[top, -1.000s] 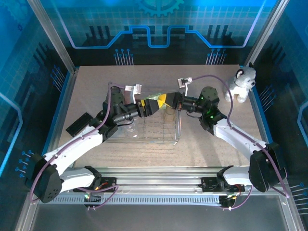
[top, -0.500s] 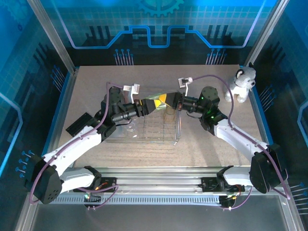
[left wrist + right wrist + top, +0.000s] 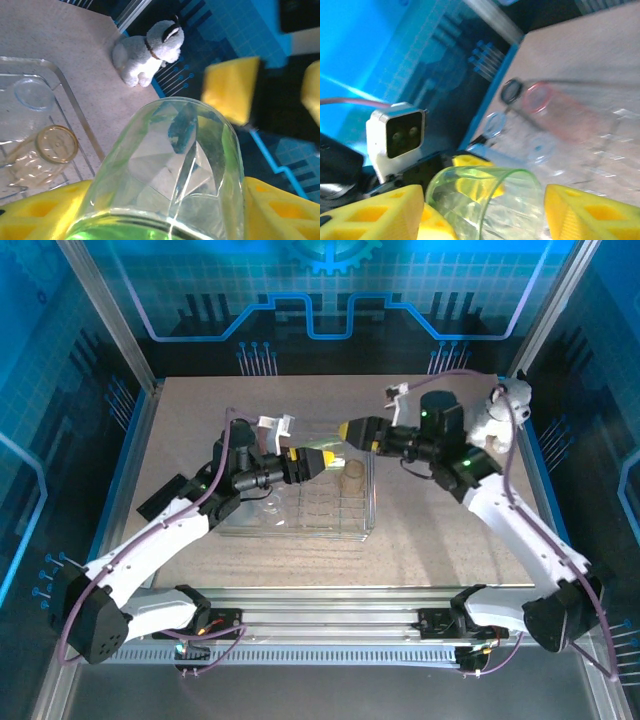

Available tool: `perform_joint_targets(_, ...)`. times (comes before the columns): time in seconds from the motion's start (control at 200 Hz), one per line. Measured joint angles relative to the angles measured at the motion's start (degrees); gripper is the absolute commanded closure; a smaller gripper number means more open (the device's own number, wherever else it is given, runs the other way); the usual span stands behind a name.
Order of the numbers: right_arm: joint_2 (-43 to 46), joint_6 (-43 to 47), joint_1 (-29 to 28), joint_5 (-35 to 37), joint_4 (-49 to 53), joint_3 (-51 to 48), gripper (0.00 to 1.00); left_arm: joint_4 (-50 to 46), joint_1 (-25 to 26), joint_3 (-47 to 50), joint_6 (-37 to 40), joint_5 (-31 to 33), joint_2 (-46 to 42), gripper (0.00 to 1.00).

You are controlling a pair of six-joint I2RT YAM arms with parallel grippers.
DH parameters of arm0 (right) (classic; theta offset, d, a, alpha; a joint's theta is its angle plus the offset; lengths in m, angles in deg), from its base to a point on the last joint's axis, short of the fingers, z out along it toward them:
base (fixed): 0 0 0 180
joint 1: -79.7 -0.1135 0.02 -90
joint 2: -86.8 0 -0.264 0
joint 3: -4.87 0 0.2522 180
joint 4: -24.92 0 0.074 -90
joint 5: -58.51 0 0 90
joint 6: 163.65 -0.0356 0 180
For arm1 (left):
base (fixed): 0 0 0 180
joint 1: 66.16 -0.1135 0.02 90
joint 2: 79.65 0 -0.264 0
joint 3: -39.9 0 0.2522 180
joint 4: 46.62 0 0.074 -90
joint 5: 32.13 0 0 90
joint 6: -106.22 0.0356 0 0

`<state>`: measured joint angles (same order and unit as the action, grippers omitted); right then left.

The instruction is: Load the cups into the dish rack

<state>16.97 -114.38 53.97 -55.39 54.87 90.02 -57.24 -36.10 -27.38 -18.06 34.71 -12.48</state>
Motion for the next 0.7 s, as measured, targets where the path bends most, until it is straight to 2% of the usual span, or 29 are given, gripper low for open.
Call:
perform_joint_targets(0.035,1.22,2.86,0.79,2.86,4.11,2.25,0.22,-1.49,0.0,-0.92,1.01,0.44,0.0,0.49)
perform_joint_targets(0.085,3.74,6.75,2.36,7.19,9.33,4.28,0.19,-3.8,0.0,-2.32,2.62,0.9,0.0,0.49)
perform_joint_targets(0.17,8.28,12.07,5.86,13.33,15.98,4.81,0.0,-6.78,0.0,-4.24,4.9,0.92,0.09,0.49)
perform_joint_targets(0.325,15.74,21.64,14.47,18.71,23.58,3.72,0.0,-11.8,0.44,-7.69,8.87,0.85,2.45,0.5)
perform_joint_targets(0.42,20.98,27.1,18.03,19.41,24.5,0.94,0.0,-17.77,2.27,-11.61,13.44,2.45,5.53,0.44)
perform_joint_targets(0.595,30.4,34.47,19.85,19.45,23.02,-6.21,0.0,-30.18,9.01,-22.34,23.17,8.81,13.99,0.42)
perform_joint_targets(0.7,32.24,36.57,19.93,19.41,22.29,-8.52,0.0,-36.13,12.24,-26.93,26.99,12.35,19.45,0.42)
